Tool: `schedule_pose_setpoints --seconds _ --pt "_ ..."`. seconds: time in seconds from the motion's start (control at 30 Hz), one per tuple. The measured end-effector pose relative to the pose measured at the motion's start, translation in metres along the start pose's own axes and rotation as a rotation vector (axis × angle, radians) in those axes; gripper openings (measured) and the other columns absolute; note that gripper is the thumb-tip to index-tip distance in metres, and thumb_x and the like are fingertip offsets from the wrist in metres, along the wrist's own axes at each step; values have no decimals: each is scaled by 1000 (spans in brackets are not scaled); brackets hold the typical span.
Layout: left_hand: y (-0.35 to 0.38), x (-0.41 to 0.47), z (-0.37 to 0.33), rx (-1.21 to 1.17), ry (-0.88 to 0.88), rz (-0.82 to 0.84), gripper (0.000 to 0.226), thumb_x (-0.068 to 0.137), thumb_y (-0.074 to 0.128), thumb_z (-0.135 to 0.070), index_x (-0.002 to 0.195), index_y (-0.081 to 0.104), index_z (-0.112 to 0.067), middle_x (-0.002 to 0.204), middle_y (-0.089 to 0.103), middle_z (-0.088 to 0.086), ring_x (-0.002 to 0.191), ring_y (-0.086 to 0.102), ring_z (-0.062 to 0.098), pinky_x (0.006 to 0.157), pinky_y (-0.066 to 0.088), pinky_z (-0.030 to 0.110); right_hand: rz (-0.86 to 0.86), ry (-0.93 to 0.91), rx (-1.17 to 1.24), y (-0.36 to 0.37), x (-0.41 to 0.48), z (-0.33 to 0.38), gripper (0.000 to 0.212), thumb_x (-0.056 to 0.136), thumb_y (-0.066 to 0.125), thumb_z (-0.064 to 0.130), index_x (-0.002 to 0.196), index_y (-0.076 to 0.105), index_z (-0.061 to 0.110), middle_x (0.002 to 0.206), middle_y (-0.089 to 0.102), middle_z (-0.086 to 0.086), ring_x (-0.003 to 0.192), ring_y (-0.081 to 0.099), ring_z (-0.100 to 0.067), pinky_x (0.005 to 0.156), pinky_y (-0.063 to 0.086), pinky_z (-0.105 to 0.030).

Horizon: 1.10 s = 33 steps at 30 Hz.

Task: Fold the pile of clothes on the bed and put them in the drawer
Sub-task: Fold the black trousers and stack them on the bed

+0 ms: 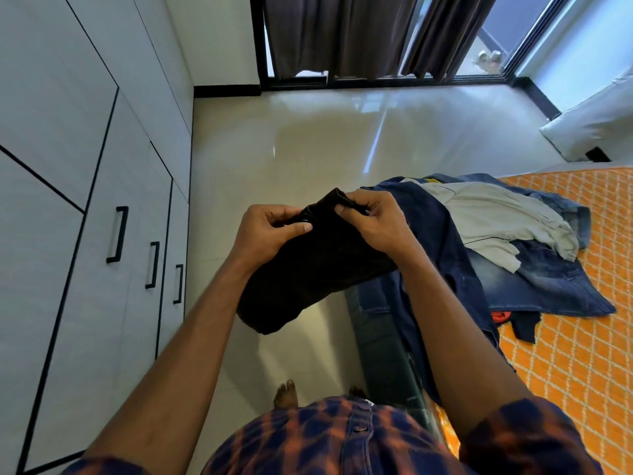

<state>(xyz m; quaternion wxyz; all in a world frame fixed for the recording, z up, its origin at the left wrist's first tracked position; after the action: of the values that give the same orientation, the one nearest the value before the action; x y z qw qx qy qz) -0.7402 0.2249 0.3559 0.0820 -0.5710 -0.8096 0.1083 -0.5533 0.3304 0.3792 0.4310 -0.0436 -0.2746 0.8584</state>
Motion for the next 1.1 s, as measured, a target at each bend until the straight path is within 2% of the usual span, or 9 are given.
schedule_pose_setpoints --seconds 0.13,0.3,0.4,0.5,0.6,0.7,0.83,0.97,1.1 --pt "3 0 8 80 20 -90 22 78 85 -19 98 76 -25 87 73 -15 82 71 0 78 57 20 57 5 -65 1 7 -5 15 93 67 24 96 79 17 82 74 4 78 69 -12 74 55 -31" --pt "15 -4 7 37 81 -125 9 83 80 -16 92 80 -14 86 77 -3 82 74 12 81 61 37 99 -37 -253 -16 15 -2 17 89 68 33 98 80 25 78 69 17 76 66 -5 71 49 -23" --pt "15 7 -13 18 149 -130 3 86 77 -13 88 79 -12 80 76 -2 76 72 12 76 59 29 102 -44 -263 -22 15 -5 16 88 69 32 99 80 30 79 70 15 76 67 -6 72 51 -26" --pt "26 26 -19 158 158 40 7 89 74 -15 82 75 -16 73 71 -8 66 66 3 65 51 18 141 -37 -156 -13 5 -14 12 91 69 24 92 77 33 74 69 16 69 63 -4 68 46 -23" --pt "29 32 12 132 -11 10 6 90 73 -24 90 67 -22 87 68 -9 76 63 3 73 49 20 110 9 -142 -13 2 -25 12 92 68 15 87 78 21 71 67 19 66 61 -3 69 44 -20" --pt "44 9 46 94 -235 74 29 90 70 -44 107 65 -22 102 67 -3 89 65 13 78 54 28 88 48 -120 -17 4 -32 12 92 68 17 87 78 21 75 69 13 69 63 -6 70 46 -24" --pt "58 -3 49 95 -346 -8 35 90 65 -53 99 65 -20 94 69 1 80 71 23 64 58 33 125 33 -137 -13 7 -36 13 93 68 17 91 77 27 78 70 17 73 64 -4 73 46 -21" --pt "60 17 32 264 -430 60 37 80 65 -53 93 63 -18 86 71 4 72 72 22 72 62 42 150 29 -146 -6 12 -37 11 93 68 18 96 79 18 83 73 12 77 66 -7 74 49 -24" --pt "59 29 24 364 -471 -37 30 84 58 -37 77 61 -8 74 71 7 62 72 23 72 61 45 145 -3 -161 -2 17 -31 10 91 69 16 92 79 21 78 71 13 73 65 -6 69 48 -21"
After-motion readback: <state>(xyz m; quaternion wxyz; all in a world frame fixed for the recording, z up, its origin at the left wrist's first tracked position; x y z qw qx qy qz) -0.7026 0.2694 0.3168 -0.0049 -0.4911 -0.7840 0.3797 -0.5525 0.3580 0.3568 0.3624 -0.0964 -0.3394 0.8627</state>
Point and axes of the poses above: each hand's wrist, its own x-axis towards the middle knuckle, its own y-axis out of the palm, z = x × y, the point moved 3 cm from there along x, towards the middle knuckle
